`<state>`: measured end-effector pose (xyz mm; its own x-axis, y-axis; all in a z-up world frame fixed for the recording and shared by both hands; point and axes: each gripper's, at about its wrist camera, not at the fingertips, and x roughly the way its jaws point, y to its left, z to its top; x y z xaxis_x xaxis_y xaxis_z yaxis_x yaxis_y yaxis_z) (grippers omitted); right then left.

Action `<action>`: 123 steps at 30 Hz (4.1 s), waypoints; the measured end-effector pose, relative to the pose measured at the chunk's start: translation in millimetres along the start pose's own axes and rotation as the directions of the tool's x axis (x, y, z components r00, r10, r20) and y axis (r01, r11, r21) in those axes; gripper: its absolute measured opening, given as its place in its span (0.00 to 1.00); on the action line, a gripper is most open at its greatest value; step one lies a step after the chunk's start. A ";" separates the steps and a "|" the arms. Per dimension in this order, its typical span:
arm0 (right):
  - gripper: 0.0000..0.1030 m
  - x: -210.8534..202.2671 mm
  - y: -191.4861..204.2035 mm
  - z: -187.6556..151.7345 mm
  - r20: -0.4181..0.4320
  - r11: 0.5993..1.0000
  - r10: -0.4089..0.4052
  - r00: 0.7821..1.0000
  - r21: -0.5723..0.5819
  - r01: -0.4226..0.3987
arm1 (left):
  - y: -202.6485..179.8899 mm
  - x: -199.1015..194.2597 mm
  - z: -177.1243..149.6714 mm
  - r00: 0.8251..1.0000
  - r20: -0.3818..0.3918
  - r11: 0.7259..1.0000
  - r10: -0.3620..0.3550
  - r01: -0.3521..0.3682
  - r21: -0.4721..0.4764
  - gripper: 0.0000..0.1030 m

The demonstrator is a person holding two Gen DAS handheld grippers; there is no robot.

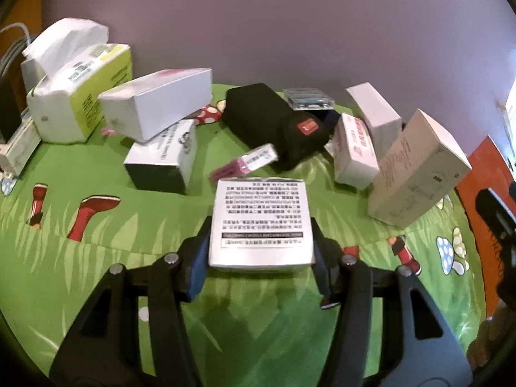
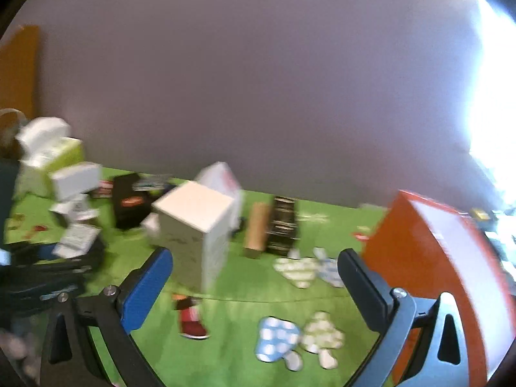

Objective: Organize objects
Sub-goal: 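Grasp the square white box with the left gripper while the right grasps the tall cream box, then carry both held boxes over the orange storage box, then open both grippers to drop the boxes into the orange storage box, then move both grippers back over the cluttered table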

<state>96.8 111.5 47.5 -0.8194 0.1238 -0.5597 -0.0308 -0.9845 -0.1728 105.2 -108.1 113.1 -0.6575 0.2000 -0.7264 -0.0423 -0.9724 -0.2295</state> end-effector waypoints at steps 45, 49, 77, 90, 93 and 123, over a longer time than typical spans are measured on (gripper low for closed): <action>0.53 -43.7 -104.8 9.8 -0.030 0.958 0.120 0.992 0.267 -0.108 | -124.4 -30.6 -36.4 0.974 0.052 0.963 -0.223 0.211 0.164 0.56; 0.53 -69.9 -132.7 12.1 -0.008 0.961 0.059 0.998 0.270 -0.055 | -164.8 -37.2 -31.4 0.963 0.058 0.942 -0.263 0.244 0.230 0.56; 0.54 -108.2 -336.0 -61.2 -0.119 0.892 -0.252 0.960 0.357 0.278 | -414.2 -29.0 -77.7 0.909 -0.088 0.678 -0.408 0.366 0.638 0.56; 0.61 -106.8 -331.2 -74.6 -0.156 0.879 -0.269 0.950 0.364 0.308 | -409.0 -5.7 -95.0 0.924 -0.119 0.678 -0.363 0.349 0.646 0.83; 0.68 -107.6 -331.5 -73.9 -0.148 0.881 -0.268 0.952 0.362 0.304 | -401.6 -5.8 -91.0 0.917 -0.122 0.690 -0.379 0.369 0.623 0.86; 0.80 -116.3 -162.6 -20.9 0.045 0.990 0.038 0.998 0.132 -0.044 | -114.7 12.6 -58.8 0.978 0.142 0.974 -0.151 0.122 0.193 0.86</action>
<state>209.0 259.8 123.7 -0.8450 0.0805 -0.5287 -0.0704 -0.9967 -0.0392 145.9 13.0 92.1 -0.7438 0.3255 -0.5838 -0.2668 -0.9454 -0.1872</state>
